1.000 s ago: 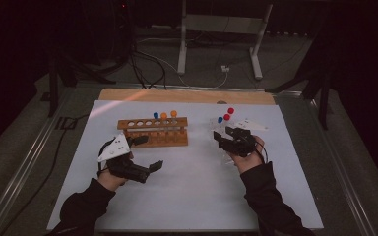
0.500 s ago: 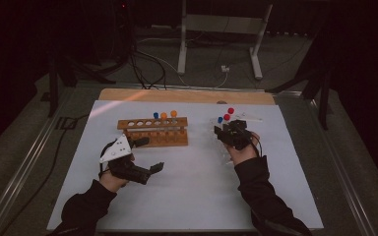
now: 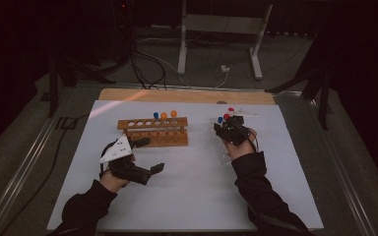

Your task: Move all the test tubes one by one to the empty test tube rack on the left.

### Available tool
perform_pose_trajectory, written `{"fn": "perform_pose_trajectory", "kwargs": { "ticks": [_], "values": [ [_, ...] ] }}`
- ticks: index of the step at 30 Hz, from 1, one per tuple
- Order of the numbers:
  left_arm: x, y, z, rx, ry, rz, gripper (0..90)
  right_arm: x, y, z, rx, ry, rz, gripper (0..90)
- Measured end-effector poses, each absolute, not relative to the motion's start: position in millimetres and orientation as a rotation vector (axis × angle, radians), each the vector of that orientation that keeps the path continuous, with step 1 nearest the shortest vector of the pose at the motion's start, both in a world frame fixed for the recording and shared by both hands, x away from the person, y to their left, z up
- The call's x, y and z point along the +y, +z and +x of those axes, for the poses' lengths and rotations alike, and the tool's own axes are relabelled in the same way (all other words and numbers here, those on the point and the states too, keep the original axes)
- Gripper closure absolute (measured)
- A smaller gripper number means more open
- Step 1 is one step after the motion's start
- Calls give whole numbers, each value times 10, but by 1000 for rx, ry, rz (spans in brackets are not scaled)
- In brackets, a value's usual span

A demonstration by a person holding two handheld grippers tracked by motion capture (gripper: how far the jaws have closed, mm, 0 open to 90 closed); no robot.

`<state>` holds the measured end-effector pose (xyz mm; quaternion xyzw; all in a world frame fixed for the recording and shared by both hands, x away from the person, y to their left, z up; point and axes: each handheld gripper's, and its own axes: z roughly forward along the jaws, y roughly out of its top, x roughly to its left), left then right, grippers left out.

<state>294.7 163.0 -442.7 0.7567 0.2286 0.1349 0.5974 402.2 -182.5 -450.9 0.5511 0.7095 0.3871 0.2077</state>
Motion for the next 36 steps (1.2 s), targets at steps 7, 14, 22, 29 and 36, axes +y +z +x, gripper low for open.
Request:
{"fn": "perform_pose_trajectory", "kwargs": {
  "ticks": [7, 14, 22, 29, 36],
  "values": [
    [1627, -4432, 2942, 528, 308, 1756, 11, -1765, -4506, 4054, 1969, 1050, 1507, 641],
    [1638, -4440, 2951, 533, 306, 1753, 11, -1742, -4530, 4086, 1973, 1014, 1479, 720],
    [1640, -4443, 2956, 541, 309, 1755, 12, -1782, -4552, 4095, 1981, 1016, 1438, 768],
    [1617, -4443, 2951, 531, 307, 1769, 12, -1760, -4457, 4057, 1977, 1005, 1390, 768],
    [1608, -4426, 2945, 521, 295, 1769, 11, -1754, -4304, 3991, 1954, 1023, 1334, 768]
  ]
}}
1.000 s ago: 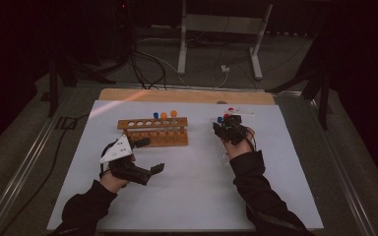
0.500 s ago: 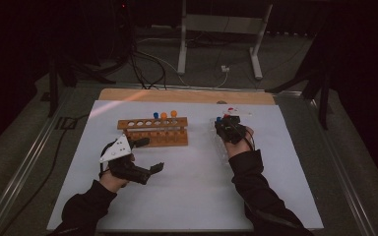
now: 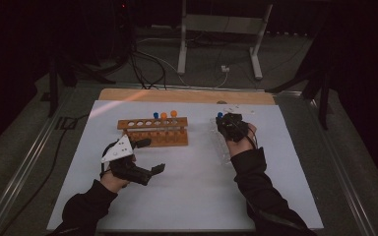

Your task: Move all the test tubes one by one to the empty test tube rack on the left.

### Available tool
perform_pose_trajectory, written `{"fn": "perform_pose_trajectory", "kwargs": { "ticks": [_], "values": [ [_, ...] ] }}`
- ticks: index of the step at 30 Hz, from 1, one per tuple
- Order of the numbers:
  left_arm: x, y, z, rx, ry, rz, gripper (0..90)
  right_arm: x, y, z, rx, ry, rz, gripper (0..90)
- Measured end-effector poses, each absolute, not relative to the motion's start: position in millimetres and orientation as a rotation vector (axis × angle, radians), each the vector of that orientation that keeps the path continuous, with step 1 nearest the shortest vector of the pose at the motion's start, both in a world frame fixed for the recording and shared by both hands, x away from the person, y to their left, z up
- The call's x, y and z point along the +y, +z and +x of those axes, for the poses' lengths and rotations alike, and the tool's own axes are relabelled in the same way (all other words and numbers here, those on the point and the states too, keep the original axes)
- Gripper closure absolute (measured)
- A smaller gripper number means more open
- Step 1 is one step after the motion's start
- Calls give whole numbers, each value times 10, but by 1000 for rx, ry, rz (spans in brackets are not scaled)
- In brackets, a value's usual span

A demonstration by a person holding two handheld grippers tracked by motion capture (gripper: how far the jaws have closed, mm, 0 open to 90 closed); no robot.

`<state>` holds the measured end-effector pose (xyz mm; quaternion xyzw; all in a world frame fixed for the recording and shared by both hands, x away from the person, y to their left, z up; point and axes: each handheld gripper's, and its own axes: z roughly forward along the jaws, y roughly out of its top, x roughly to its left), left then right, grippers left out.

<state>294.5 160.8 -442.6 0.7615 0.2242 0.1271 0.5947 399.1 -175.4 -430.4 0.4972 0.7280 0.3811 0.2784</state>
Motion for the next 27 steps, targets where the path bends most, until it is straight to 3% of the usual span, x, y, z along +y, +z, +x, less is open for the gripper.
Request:
{"fn": "perform_pose_trajectory", "kwargs": {
  "ticks": [27],
  "values": [
    [1478, -4253, 2981, 475, 239, 1816, 13, -1766, -3869, 3383, 2082, 1243, 1058, 768]
  ]
}}
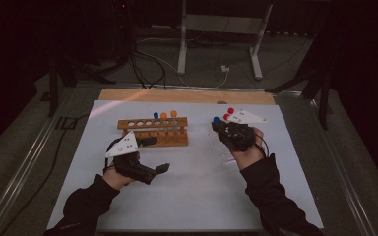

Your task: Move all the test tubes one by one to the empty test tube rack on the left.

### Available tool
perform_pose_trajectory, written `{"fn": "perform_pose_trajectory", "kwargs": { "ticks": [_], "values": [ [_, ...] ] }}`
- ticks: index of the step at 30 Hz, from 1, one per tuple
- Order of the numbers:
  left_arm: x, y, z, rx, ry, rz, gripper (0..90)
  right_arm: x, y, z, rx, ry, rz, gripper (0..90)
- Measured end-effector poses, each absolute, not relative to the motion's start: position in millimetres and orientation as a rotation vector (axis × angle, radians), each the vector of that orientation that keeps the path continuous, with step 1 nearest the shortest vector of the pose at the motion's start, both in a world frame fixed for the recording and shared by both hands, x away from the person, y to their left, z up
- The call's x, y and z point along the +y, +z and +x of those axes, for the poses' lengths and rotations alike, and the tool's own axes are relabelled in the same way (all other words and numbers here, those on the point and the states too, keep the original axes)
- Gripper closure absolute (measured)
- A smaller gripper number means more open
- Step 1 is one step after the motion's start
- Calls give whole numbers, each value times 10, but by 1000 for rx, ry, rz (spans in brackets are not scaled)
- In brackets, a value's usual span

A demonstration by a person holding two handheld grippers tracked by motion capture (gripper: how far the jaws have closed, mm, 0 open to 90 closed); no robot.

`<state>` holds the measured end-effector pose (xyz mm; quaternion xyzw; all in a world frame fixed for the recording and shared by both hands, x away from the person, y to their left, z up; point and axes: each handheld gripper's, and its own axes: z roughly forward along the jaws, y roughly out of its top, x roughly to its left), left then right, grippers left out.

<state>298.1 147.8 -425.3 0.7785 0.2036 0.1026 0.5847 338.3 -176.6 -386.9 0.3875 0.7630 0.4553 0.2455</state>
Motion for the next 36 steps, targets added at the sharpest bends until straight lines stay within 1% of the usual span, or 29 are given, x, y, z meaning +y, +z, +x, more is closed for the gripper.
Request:
{"fn": "perform_pose_trajectory", "kwargs": {
  "ticks": [12, 18, 27, 36],
  "values": [
    [1398, -4175, 3021, 454, 206, 1824, 22, -1643, -4032, 3049, 2267, 1277, 940, 768],
    [1331, -4129, 3024, 424, 196, 1821, 80, -1544, -4105, 2929, 2328, 1302, 897, 768],
    [1175, -4091, 3034, 371, 186, 1827, 269, -1405, -4158, 2812, 2396, 1335, 834, 768],
    [1025, -4122, 3046, 329, 178, 1843, 495, -1366, -4152, 2777, 2413, 1350, 810, 768]
  ]
}}
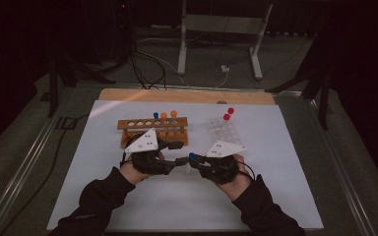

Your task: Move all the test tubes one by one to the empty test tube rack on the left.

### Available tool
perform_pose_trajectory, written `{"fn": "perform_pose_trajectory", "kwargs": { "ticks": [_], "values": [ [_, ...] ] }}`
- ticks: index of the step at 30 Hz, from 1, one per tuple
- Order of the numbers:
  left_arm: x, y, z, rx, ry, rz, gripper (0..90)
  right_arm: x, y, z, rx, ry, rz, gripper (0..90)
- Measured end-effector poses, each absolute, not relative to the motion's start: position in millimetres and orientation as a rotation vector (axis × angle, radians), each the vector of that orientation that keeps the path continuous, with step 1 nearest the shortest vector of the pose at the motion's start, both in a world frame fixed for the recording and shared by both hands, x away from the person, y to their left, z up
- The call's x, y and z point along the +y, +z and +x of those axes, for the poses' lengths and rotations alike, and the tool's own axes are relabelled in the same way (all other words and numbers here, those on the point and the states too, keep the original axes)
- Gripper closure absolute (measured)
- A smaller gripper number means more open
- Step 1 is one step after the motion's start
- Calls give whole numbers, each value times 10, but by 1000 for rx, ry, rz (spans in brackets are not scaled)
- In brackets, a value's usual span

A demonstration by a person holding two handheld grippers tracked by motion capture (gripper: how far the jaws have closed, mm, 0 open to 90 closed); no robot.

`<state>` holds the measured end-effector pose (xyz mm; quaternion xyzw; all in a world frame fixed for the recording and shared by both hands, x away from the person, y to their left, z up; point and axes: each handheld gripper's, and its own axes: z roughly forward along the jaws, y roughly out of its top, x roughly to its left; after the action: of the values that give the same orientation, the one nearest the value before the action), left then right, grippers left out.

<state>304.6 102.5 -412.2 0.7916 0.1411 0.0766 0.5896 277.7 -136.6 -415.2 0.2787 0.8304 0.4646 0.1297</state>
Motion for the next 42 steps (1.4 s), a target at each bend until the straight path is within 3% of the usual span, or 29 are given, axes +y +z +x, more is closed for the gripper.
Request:
{"fn": "perform_pose_trajectory", "kwargs": {
  "ticks": [17, 26, 36, 42],
  "values": [
    [857, -4148, 3089, 287, 164, 1873, 757, -1348, -4131, 2764, 2415, 1354, 800, 768],
    [860, -4110, 3090, 284, 186, 1876, 777, -1355, -4124, 2765, 2396, 1376, 807, 756],
    [991, -4005, 3133, 310, 224, 1857, 781, -1435, -4109, 2764, 2309, 1453, 771, 346],
    [1104, -3911, 3169, 330, 267, 1841, 781, -1474, -4119, 2753, 2254, 1459, 786, 248]
  ]
}}
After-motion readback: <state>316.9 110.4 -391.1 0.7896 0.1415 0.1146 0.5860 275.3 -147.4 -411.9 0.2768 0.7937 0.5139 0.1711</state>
